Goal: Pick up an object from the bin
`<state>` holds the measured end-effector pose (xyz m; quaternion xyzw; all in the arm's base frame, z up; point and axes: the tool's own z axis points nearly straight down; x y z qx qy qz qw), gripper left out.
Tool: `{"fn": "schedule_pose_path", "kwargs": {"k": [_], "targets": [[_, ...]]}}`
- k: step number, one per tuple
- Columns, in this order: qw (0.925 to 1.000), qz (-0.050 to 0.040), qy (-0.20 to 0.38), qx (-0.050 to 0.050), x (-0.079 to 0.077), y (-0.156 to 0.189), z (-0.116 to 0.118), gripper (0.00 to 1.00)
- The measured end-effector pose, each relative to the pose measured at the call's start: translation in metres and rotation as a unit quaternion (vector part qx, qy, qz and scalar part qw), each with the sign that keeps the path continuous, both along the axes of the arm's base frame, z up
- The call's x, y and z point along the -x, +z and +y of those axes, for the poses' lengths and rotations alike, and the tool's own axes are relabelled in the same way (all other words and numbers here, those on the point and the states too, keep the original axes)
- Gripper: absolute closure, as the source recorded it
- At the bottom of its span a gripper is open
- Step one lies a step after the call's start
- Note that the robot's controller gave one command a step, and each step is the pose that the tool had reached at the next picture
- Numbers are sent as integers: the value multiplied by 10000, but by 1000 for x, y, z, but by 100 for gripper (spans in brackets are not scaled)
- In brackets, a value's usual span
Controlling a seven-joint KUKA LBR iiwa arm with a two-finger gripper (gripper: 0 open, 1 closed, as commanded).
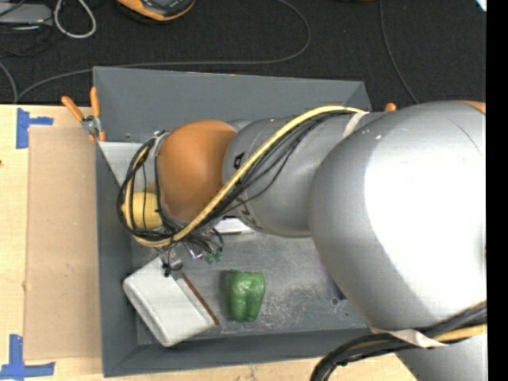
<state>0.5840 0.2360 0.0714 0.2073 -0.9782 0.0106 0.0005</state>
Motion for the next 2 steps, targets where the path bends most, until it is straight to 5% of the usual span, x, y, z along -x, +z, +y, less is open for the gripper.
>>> {"fn": "schedule_pose_path", "kwargs": {"k": [1,2], "targets": [[9999,-31,-146,-58,44,10,-32,100],[10000,-38,-40,-65,30,111,-13,100]]}}
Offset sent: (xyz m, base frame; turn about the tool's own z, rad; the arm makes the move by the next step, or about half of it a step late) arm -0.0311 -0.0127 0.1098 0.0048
